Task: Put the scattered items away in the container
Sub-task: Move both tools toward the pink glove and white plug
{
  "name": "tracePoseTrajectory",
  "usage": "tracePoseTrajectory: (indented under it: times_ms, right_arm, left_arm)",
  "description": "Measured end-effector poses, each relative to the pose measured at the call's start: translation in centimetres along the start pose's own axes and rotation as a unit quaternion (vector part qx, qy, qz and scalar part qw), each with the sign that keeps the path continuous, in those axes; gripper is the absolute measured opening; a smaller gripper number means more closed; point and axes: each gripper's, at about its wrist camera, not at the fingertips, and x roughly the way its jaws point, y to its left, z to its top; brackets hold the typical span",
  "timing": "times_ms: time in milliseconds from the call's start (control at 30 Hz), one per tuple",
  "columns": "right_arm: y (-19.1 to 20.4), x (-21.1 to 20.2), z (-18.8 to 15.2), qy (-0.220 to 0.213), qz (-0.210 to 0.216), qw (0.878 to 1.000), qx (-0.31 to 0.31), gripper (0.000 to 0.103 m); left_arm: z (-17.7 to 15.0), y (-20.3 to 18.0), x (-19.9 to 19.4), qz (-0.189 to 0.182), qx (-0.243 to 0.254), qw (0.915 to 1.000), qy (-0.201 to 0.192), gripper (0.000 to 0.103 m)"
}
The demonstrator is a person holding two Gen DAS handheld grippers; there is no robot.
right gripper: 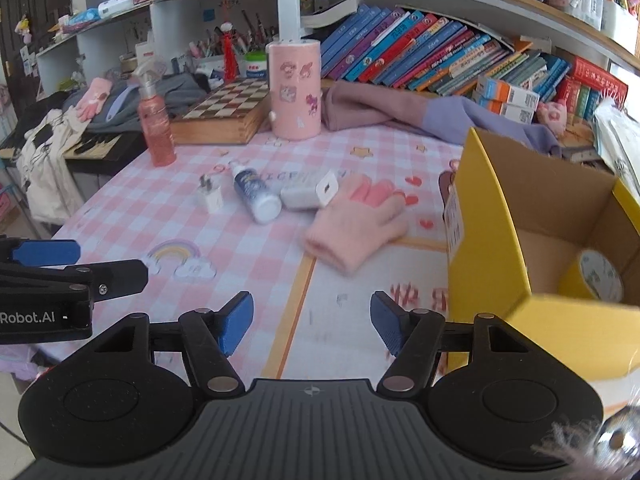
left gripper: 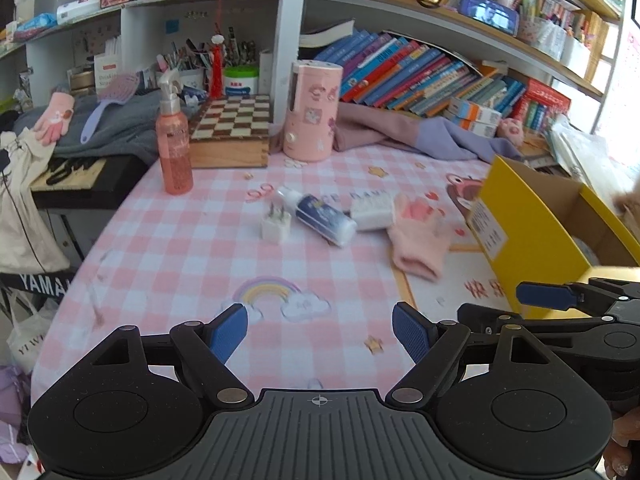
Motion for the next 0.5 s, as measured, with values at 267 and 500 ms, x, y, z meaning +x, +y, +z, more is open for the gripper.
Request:
tracePoseTrajectory:
  times_ms: [267,500]
  right_arm:
    - [-0.4,4.0,2.7,-0.002,-0.012,1.000,0.021,0.064]
    - [-0.8,7.7,4.1,0.015,-0.032,0.999,0.036,0.077]
  left_arm:
    - [2.5,0.8,3.4,0.010,-0.003,0.9999,-0.003,0.082]
    - [4.0,1.5,6.7,0.019,0.001,0.9997,0.014,0.082]
